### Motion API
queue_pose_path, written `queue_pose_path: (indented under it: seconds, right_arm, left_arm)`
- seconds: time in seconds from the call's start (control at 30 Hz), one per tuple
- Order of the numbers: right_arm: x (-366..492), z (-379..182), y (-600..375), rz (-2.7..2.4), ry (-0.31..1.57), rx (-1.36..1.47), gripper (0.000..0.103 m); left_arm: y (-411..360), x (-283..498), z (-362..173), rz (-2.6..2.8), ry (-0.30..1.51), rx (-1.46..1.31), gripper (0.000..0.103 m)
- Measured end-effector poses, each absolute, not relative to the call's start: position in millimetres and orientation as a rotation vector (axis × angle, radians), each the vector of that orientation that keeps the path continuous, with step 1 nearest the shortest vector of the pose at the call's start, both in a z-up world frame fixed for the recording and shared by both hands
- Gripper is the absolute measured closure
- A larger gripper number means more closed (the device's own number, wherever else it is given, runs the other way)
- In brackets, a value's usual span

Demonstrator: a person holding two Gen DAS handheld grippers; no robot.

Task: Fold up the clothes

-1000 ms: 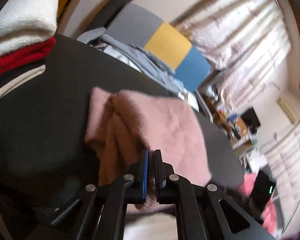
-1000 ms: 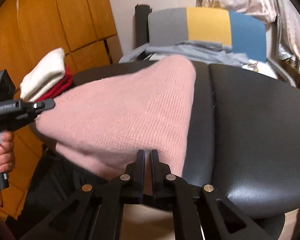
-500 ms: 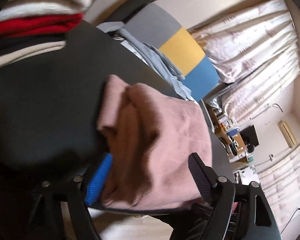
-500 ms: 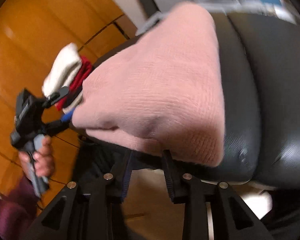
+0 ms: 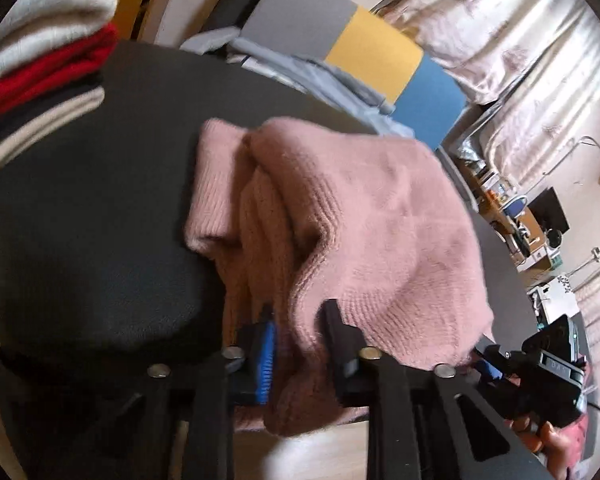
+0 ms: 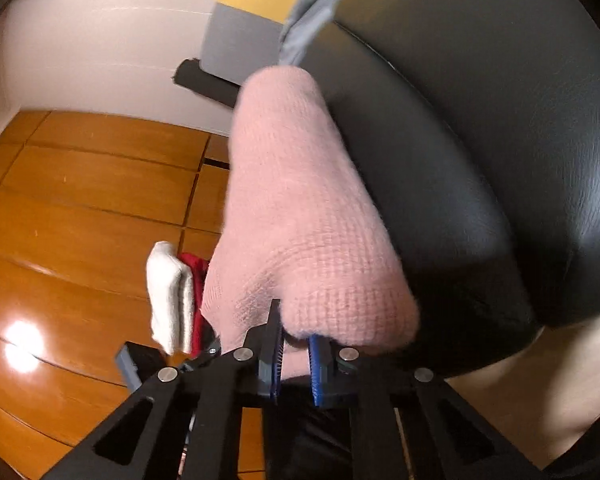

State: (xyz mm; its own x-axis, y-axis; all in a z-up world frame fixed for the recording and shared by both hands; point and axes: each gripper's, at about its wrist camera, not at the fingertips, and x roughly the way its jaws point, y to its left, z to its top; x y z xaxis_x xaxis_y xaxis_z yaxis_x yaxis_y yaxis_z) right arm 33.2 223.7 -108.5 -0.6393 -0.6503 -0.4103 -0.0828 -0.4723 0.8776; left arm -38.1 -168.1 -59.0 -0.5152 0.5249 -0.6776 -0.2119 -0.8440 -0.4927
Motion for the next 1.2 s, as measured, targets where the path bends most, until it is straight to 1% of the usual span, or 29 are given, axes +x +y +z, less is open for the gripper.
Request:
queue_pose_path:
  seconds: [0.07,0.17,0.27,0.37,0.4,0.43,0.5,0.6,0.7,0.77,0.87,0.93,1.0,1.07,1.13,1.2]
  right_arm:
    - [42,-82,226,-2.259,-1.245,1.005,0.095]
    - [51,-72,235,-2.29,-1.232,0.991,0.095]
    - [48,-91,232,-2.365,-1.15,1.153,0.095]
    - [42,-116,230,-2.342,-1.157,1.274,0.095]
    - [40,-120,231,-2.333,-1.163,1.289,0.094]
    - [39,-118,232,-2.321,-1.167,1.286,0.089]
    - [38,-112,234,-2.302,-1.163,1.282,0.08]
    - [42,-84,229,-2.327,-1.012,1.275,0.078]
    - [41,-41,215,-2.447,-0.743,1.219,0.077]
    - [34,-14,211,-2.545,-0.61,1.126,0.077]
    - [-4,14,200,-2.607,-0.453,1.02,0.077]
    - [-49,24,169,-2.623,-0.313,1.016,0.077]
    - [-86,24,138,-2.656,-0.127,1.039,0.077]
    - [-115,17,110,-2.64,0.021,1.07,0.077]
    - [-138,1,74,-2.566,0.097,1.145,0.074]
    - [-145,-20,39,-2.494,0.221,1.178,0.071]
  left_arm:
    - [-173,-31,-47,2.346,-0.478,-1.179,0.087]
    - [-171,-20,-48,2.336,-0.384,-1.179,0.09]
    - [-166,-13,-64,2.331,-0.32,-1.228,0.09]
    - [-175,-7,-82,2.323,-0.358,-1.256,0.09]
    - [-178,-6,-85,2.312,-0.369,-1.255,0.09]
    - [-181,-4,-87,2.305,-0.37,-1.255,0.089]
    - [-185,-1,-88,2.295,-0.392,-1.243,0.088]
    - [-189,-3,-89,2.292,-0.436,-1.241,0.086]
    - [-186,-6,-91,2.287,-0.486,-1.244,0.084]
    - [-183,-7,-91,2.291,-0.485,-1.241,0.084]
    - [-177,-9,-91,2.301,-0.449,-1.234,0.083]
    - [-176,-8,-90,2.303,-0.433,-1.235,0.083]
    - [-176,-8,-90,2.306,-0.424,-1.238,0.082]
    - [-176,-7,-91,2.311,-0.419,-1.234,0.081]
    - [-179,-5,-92,2.317,-0.42,-1.228,0.081]
    - [-180,-4,-94,2.318,-0.422,-1.232,0.081]
